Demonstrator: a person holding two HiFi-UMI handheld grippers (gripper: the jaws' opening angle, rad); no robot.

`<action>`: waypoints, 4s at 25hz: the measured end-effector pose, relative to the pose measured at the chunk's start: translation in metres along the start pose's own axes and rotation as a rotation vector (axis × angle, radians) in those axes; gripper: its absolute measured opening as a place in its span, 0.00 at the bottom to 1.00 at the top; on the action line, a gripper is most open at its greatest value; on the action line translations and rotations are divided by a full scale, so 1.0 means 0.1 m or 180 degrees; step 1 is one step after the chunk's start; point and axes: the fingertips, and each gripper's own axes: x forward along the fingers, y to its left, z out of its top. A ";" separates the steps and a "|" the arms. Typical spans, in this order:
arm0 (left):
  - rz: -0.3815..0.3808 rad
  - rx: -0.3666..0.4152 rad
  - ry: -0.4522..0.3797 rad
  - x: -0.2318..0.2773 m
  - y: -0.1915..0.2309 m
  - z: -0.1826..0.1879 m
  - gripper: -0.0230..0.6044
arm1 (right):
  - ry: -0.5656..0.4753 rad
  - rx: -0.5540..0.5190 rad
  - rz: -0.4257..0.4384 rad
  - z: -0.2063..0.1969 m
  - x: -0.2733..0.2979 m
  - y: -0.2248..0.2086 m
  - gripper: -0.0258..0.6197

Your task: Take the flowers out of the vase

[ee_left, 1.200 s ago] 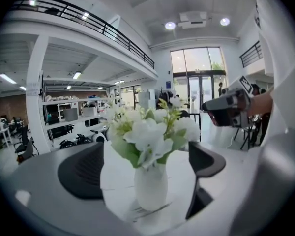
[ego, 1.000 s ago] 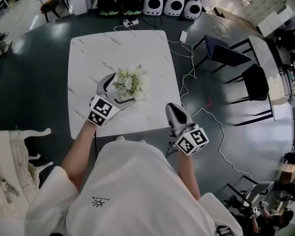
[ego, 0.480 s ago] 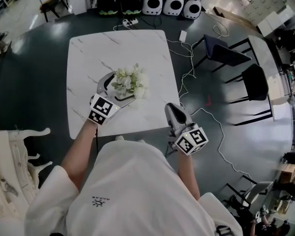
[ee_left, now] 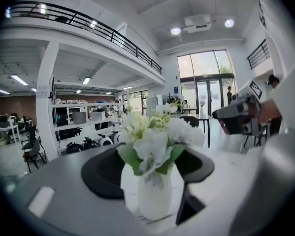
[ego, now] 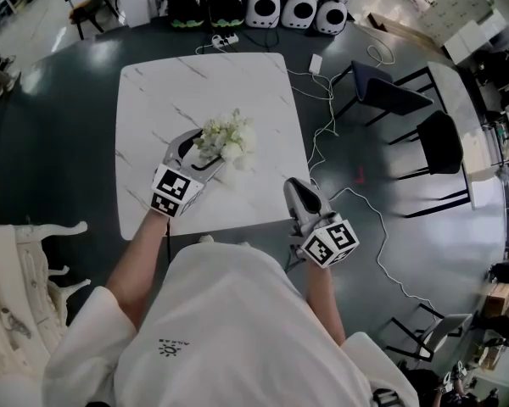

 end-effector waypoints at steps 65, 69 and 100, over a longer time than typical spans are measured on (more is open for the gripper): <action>0.0491 -0.0692 -0.1025 -0.59 0.04 1.13 0.12 | -0.0103 -0.0008 0.0246 0.05 -0.30 0.02 0.08; 0.0538 -0.0666 -0.1086 -0.65 0.03 1.23 0.12 | -0.0096 -0.0041 0.0302 0.05 -0.29 0.05 0.08; 0.0742 -0.0543 -0.1735 -1.37 -0.16 2.18 0.11 | -0.0234 -0.0516 0.1024 0.54 0.24 0.80 0.08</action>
